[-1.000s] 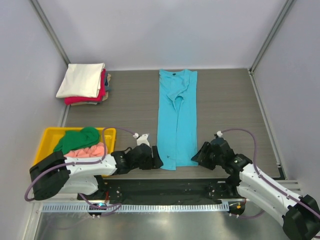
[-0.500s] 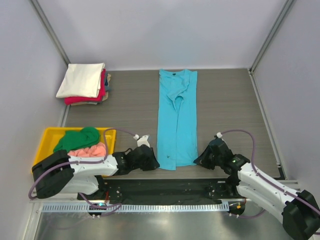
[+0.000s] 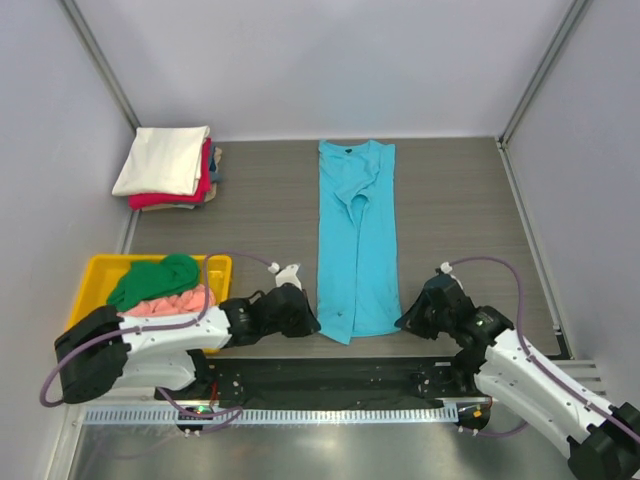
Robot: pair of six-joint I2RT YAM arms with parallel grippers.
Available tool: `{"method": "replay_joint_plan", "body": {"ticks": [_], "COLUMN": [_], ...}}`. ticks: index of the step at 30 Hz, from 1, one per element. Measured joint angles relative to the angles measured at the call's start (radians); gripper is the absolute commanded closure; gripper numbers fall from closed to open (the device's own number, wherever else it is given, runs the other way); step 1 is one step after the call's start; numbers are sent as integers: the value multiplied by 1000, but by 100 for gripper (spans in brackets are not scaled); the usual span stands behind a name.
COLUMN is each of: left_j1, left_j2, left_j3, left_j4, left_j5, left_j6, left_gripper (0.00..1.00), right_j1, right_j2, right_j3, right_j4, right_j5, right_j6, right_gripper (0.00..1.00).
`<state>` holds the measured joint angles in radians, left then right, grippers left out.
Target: Fold and stack the t-shirts
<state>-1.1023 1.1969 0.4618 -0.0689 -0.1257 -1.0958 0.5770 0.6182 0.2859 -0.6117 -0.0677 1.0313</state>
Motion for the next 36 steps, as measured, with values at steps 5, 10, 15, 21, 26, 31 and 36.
{"method": "replay_joint_plan", "body": {"ticks": [5, 10, 15, 21, 26, 31, 36], "left_j1": [10, 110, 233, 375, 441, 486, 524], "left_j2": [-90, -60, 61, 269, 443, 589, 698], "left_j3": [177, 315, 452, 651, 800, 913, 1011], "left_j4": [-167, -245, -292, -310, -317, -322, -333], "left_j5": [-77, -96, -90, -52, -22, 23, 61], "left_j6": [41, 114, 198, 304, 363, 396, 417], "left_gripper": [100, 100, 100, 100, 100, 100, 100], "right_j1": [0, 0, -22, -122, -211, -255, -277], "right_j2": [48, 204, 390, 581, 731, 871, 969], "right_j3": [201, 381, 533, 690, 770, 846, 904], "right_j4": [-74, -79, -79, -34, 20, 53, 78], "right_j5": [42, 122, 201, 223, 203, 174, 152], "right_j6": [-38, -105, -197, -306, -368, -408, -435], "right_gripper": [99, 99, 99, 99, 99, 99, 99]}}
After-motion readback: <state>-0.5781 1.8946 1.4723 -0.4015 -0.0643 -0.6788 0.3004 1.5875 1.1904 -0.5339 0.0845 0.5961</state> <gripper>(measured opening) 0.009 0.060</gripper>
